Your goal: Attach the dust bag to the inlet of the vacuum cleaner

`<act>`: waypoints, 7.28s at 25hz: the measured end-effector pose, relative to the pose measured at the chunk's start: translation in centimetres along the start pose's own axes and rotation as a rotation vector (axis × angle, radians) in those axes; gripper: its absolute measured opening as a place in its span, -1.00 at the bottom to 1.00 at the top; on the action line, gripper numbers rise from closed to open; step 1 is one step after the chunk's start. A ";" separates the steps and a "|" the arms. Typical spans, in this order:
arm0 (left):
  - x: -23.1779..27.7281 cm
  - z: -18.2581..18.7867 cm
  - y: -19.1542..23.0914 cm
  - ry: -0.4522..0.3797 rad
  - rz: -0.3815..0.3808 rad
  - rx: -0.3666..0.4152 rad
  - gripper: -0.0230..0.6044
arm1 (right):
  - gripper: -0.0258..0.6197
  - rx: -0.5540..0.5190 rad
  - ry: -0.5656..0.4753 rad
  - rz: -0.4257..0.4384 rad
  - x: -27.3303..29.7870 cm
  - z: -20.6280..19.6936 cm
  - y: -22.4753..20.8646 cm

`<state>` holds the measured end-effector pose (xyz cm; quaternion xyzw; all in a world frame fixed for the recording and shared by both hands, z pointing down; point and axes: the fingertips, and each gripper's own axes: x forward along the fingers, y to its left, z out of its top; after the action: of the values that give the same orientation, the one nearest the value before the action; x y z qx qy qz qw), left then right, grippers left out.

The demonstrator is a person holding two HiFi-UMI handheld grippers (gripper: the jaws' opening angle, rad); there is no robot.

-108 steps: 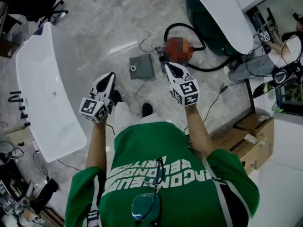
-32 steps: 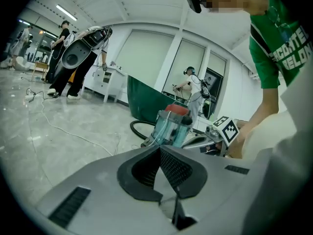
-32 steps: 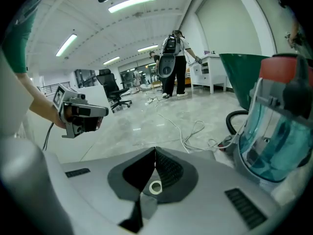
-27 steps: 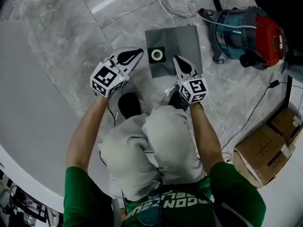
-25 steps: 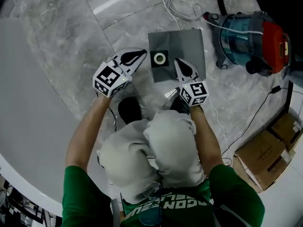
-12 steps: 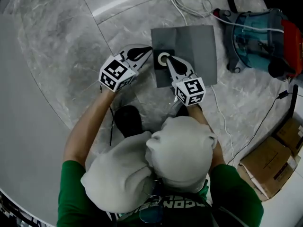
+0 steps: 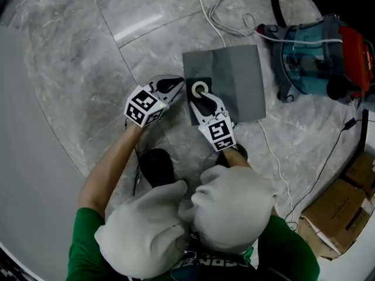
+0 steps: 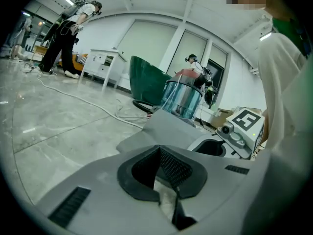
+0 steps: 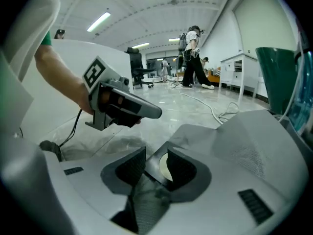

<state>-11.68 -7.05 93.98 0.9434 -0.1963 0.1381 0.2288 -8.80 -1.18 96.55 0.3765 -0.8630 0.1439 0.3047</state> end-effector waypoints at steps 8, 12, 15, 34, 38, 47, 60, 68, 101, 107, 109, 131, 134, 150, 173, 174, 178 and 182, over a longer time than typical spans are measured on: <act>0.8 0.0 0.0 0.027 -0.006 0.017 -0.92 | -0.36 -0.259 0.100 -0.063 2.0 -3.0 1.3; 1.2 -0.2 -0.2 0.046 -0.012 0.037 -0.92 | -0.38 -0.238 0.072 -0.099 1.9 -2.6 0.5; 1.6 -0.2 -0.3 0.061 -0.021 0.054 -0.92 | -0.50 -0.204 0.038 -0.119 1.2 -1.6 -0.1; 11.3 3.5 -7.6 0.133 -0.238 0.253 -0.91 | -0.78 0.046 -0.046 -0.433 -8.0 -2.2 -11.6; 13.3 5.1 -8.9 0.138 -0.273 0.284 -0.91 | -0.79 0.077 -0.066 -0.514 -10.6 -2.3 -14.5; 17.7 6.0 -11.1 0.208 -0.353 0.323 -0.91 | -0.84 0.169 -0.116 -0.512 -12.1 -3.9 -19.1; 16.7 13.2 -12.2 0.113 -0.361 0.509 -0.91 | -0.88 0.050 -0.164 -0.358 -15.1 -0.1 -17.5; 14.6 18.7 -14.4 0.076 -0.421 0.735 -0.91 | -0.88 -0.049 -0.208 -0.303 -19.7 3.9 -16.0; 10.9 22.6 -19.7 0.200 -0.618 0.723 -0.83 | -0.88 -0.059 -0.451 -0.281 -29.0 12.5 -15.4; 12.1 26.1 -20.3 0.173 -0.663 0.742 -0.84 | -0.88 0.009 -0.486 -0.354 -30.8 13.7 -17.4; 12.4 26.7 -20.3 0.175 -0.694 0.743 -0.84 | -0.88 0.016 -0.479 -0.372 -30.9 14.2 -18.0; 15.9 33.2 -22.4 0.172 -0.872 0.800 -0.85 | -0.88 0.176 -0.358 -0.461 -35.0 16.8 -22.8; 16.5 33.5 -22.9 0.184 -0.892 0.817 -0.86 | -0.88 0.183 -0.353 -0.480 -35.5 16.7 -23.3; 19.1 34.4 -24.8 0.190 -0.879 0.885 -0.85 | -0.88 0.181 -0.373 -0.489 -37.3 15.5 -24.6; 21.7 34.7 -25.3 0.183 -0.842 0.935 -0.81 | -0.87 0.227 -0.451 -0.472 -38.4 14.4 -26.9; 21.8 34.8 -25.4 0.184 -0.842 0.936 -0.81 | -0.86 0.229 -0.451 -0.472 -38.5 14.4 -27.0; 22.2 34.7 -25.6 0.193 -0.843 0.927 -0.81 | -0.85 0.229 -0.448 -0.470 -38.7 14.2 -27.4; 22.7 35.0 -25.8 0.180 -0.835 0.927 -0.80 | -0.85 0.227 -0.448 -0.468 -39.0 14.0 -28.2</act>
<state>25.55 -9.87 62.17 0.9263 0.2887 0.1869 -0.1537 26.85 -4.93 61.54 0.6182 -0.7771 0.0788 0.0884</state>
